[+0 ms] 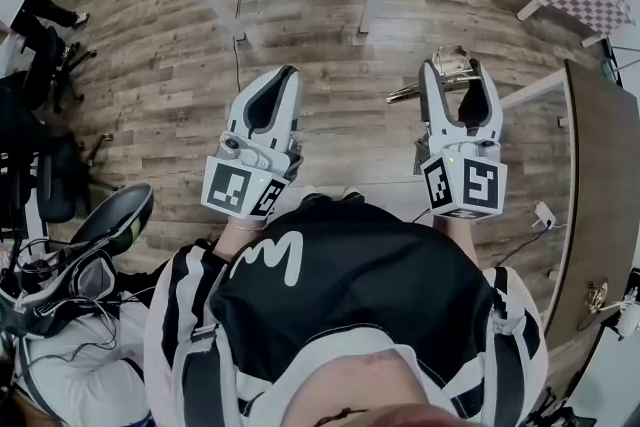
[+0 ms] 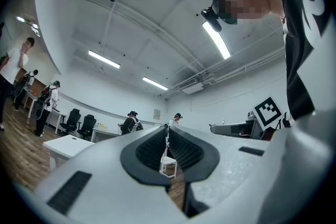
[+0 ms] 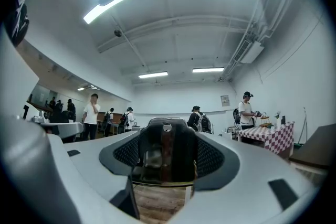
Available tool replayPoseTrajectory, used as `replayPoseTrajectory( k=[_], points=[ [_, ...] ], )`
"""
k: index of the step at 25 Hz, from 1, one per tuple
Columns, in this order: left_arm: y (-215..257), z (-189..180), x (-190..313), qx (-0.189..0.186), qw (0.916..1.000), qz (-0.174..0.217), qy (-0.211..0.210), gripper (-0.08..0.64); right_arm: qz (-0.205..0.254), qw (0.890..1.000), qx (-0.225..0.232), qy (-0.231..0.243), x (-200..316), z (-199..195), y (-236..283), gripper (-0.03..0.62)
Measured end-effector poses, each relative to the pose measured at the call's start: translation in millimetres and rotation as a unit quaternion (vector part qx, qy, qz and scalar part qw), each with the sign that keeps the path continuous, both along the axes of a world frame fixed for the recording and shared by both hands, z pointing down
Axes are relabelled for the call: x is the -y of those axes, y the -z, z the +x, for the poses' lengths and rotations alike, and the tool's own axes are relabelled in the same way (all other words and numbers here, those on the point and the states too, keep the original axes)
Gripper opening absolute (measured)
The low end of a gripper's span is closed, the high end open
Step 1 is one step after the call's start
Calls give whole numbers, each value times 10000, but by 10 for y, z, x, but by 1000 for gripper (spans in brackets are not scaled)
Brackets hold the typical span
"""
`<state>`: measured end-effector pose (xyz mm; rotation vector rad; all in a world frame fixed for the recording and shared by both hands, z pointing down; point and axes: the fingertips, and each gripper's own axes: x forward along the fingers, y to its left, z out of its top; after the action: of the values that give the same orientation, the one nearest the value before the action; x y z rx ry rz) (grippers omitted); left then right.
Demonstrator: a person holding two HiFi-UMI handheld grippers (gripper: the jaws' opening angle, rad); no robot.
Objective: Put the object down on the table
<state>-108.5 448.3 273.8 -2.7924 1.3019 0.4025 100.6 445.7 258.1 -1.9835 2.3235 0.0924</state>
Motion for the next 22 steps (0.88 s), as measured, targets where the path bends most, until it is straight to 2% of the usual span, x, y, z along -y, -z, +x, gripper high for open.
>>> replayPoseTrajectory(
  k=[9,22],
  points=[
    [-31,220,43,-8,9999,-82,67,21,-99,9998,143,113,78,191,-42,296],
    [-106,471,65,-40,9995,-139,297,21,-335,9986,76,413,140,384,-189,296]
  ],
)
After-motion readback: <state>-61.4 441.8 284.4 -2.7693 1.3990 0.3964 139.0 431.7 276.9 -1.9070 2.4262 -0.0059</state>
